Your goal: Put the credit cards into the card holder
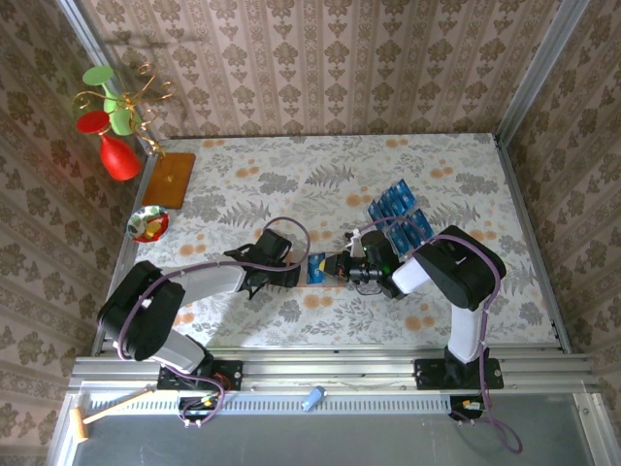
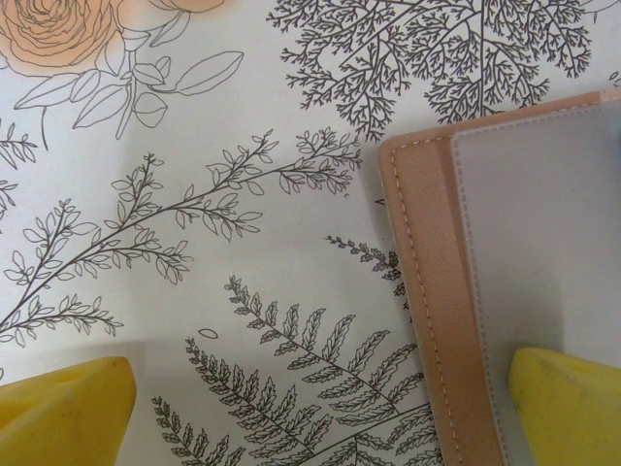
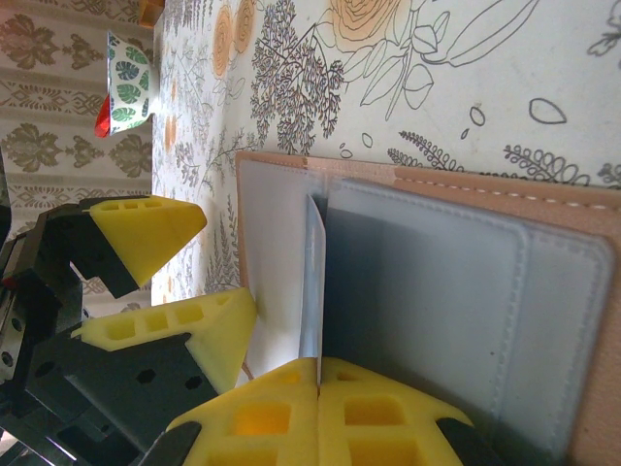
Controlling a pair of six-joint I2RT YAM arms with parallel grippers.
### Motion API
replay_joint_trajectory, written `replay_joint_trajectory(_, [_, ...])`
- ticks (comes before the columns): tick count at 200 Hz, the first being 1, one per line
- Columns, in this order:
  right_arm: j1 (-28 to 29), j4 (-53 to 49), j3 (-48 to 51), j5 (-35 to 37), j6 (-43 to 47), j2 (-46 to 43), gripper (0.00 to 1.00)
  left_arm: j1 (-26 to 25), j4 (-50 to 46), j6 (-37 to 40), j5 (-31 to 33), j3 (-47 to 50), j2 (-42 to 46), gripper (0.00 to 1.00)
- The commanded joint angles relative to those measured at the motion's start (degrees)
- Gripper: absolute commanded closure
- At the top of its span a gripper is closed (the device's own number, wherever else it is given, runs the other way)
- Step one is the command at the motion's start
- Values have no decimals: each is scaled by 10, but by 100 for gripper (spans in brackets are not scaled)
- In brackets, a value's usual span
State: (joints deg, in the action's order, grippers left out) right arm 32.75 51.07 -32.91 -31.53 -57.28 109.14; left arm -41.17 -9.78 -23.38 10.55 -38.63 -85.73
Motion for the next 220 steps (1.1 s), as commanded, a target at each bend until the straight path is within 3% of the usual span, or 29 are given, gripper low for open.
replay_joint_trajectory(1, [-4,-51,6,24,2,12,100,3,-1,-5,6,11,11,0])
replay_joint_trajectory(129, [-16,-56,1,30,7,12,100,4,3,-6,5,13,12,0])
replay_joint_trajectory(220, [9,-55,-15,32,1,25,100,4,7,-7,4,16,11,0])
